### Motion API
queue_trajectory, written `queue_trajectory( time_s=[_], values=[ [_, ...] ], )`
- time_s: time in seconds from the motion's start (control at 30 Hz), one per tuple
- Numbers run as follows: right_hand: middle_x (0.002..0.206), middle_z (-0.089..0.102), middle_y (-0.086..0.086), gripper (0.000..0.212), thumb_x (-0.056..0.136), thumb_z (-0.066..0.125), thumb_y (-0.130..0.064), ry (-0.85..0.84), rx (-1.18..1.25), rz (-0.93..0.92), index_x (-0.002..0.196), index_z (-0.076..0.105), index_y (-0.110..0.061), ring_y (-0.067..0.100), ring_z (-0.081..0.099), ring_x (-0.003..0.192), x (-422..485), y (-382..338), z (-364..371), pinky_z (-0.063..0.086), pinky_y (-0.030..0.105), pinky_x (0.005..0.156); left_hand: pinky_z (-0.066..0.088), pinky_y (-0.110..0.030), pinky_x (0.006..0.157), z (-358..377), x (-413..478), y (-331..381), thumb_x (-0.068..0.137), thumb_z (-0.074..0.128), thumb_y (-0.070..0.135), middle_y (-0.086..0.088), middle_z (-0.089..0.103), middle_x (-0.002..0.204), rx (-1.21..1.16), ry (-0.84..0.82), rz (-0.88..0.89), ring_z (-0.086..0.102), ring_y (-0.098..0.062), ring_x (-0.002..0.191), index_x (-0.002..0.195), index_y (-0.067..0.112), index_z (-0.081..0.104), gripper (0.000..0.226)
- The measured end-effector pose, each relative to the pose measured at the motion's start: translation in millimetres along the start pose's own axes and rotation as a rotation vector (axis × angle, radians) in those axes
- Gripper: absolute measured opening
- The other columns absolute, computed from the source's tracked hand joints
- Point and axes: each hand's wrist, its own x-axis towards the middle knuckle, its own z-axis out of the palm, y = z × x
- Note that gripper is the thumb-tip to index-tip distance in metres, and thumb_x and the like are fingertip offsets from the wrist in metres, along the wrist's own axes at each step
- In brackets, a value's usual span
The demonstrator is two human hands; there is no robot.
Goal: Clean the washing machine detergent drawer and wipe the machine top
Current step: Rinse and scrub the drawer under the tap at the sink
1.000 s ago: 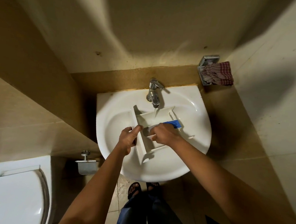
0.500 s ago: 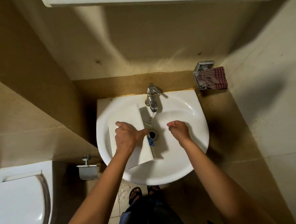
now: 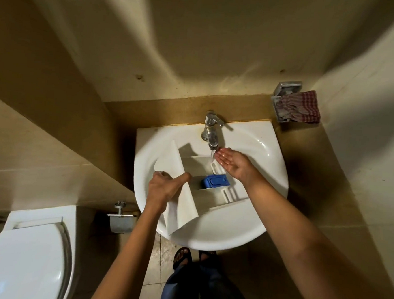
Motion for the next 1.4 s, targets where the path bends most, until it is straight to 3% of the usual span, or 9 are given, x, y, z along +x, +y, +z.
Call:
queue_trajectory(
  time_s=[0.1, 0.3, 0.63, 0.83, 0.9, 0.97, 1.1, 1.17, 1.4],
  values=[
    [0.099, 0.059, 0.02, 0.017, 0.099, 0.042, -0.001, -0.027, 0.063, 0.032, 0.092, 0.055, 0.007, 0.031, 0.059, 0.098, 4.5, -2.7, 10.3, 0.046, 0.04, 0.099, 0.057, -0.04, 0.082, 1.9, 4.3, -13.3, 0.047, 0.073, 0.054, 0.002, 0.059, 0.101, -0.06, -0.021, -0.027, 0.062, -0.019, 0.091, 0.11, 0.018, 0.05, 0.076],
    [0.09, 0.061, 0.016, 0.019, 0.098, 0.039, 0.0, -0.042, 0.104, 0.133, 0.092, 0.056, 0.007, 0.023, 0.061, 0.081, 5.5, 2.3, 25.3, 0.058, 0.029, 0.059, 0.047, -0.03, 0.061, 7.7, 18.6, -22.3, 0.047, 0.077, 0.052, -0.001, 0.063, 0.092, -0.262, -0.079, -0.083, 0.059, -0.018, 0.074, 0.109, 0.021, 0.051, 0.074],
    [0.086, 0.06, 0.014, 0.021, 0.097, 0.036, 0.003, -0.046, 0.101, 0.177, 0.091, 0.057, 0.005, 0.02, 0.059, 0.077, 0.0, -0.8, 31.5, 0.056, 0.025, 0.056, 0.048, -0.029, 0.059, 16.7, 32.1, -23.6, 0.056, 0.076, 0.03, -0.007, 0.065, 0.093, -0.463, -0.256, -0.058, 0.059, -0.017, 0.065, 0.121, 0.013, 0.05, 0.072],
    [0.072, 0.067, 0.013, 0.019, 0.098, 0.042, 0.0, -0.063, 0.032, 0.227, 0.09, 0.059, 0.003, 0.02, 0.063, 0.072, 0.2, 6.2, 26.6, 0.057, 0.025, 0.056, 0.046, -0.03, 0.06, 35.5, 32.5, -25.1, 0.048, 0.078, 0.034, -0.007, 0.064, 0.091, -0.511, -0.279, -0.081, 0.058, -0.018, 0.064, 0.12, 0.013, 0.051, 0.08],
    [0.073, 0.069, 0.013, 0.017, 0.097, 0.046, -0.002, -0.127, -0.131, 0.251, 0.089, 0.06, 0.002, 0.02, 0.068, 0.066, -5.8, 14.0, 22.9, 0.058, 0.026, 0.058, 0.046, -0.027, 0.056, 38.6, 32.3, -25.0, 0.043, 0.078, 0.039, -0.008, 0.063, 0.091, -0.525, -0.272, -0.078, 0.059, -0.016, 0.061, 0.12, 0.012, 0.051, 0.086],
    [0.081, 0.07, 0.013, 0.015, 0.095, 0.049, -0.003, -0.183, -0.525, 0.187, 0.093, 0.063, 0.001, 0.02, 0.069, 0.068, -11.8, 22.3, 18.4, 0.057, 0.028, 0.066, 0.046, -0.027, 0.055, 40.3, 33.6, -25.8, 0.041, 0.077, 0.042, -0.009, 0.064, 0.095, -0.53, -0.259, -0.069, 0.06, -0.016, 0.063, 0.119, 0.013, 0.052, 0.087],
    [0.098, 0.07, 0.011, 0.023, 0.092, 0.047, -0.014, -0.257, -1.508, -0.283, 0.097, 0.067, -0.004, 0.024, 0.065, 0.09, -21.2, 39.9, 3.5, 0.051, 0.034, 0.081, 0.045, -0.028, 0.055, 41.3, 36.3, -27.3, 0.042, 0.076, 0.043, -0.012, 0.065, 0.1, -0.521, -0.255, -0.057, 0.061, -0.019, 0.069, 0.12, 0.015, 0.051, 0.086],
    [0.105, 0.067, 0.01, 0.028, 0.093, 0.041, -0.02, -0.265, -1.841, -0.381, 0.101, 0.065, -0.008, 0.027, 0.063, 0.095, -28.4, 51.2, -0.2, 0.051, 0.037, 0.08, 0.045, -0.028, 0.055, 42.0, 36.7, -28.2, 0.042, 0.077, 0.043, -0.013, 0.065, 0.101, -0.521, -0.253, -0.054, 0.061, -0.02, 0.07, 0.119, 0.015, 0.051, 0.086],
    [0.103, 0.066, 0.01, 0.019, 0.089, 0.049, -0.021, -0.329, -2.071, -0.482, 0.096, 0.064, -0.013, 0.029, 0.06, 0.095, -39.5, 65.2, 0.5, 0.038, 0.027, 0.068, 0.045, -0.028, 0.055, 46.7, 38.9, -30.2, 0.05, 0.078, 0.039, -0.009, 0.063, 0.097, -0.528, -0.237, -0.049, 0.059, -0.019, 0.067, 0.115, 0.015, 0.05, 0.075]
  ],
)
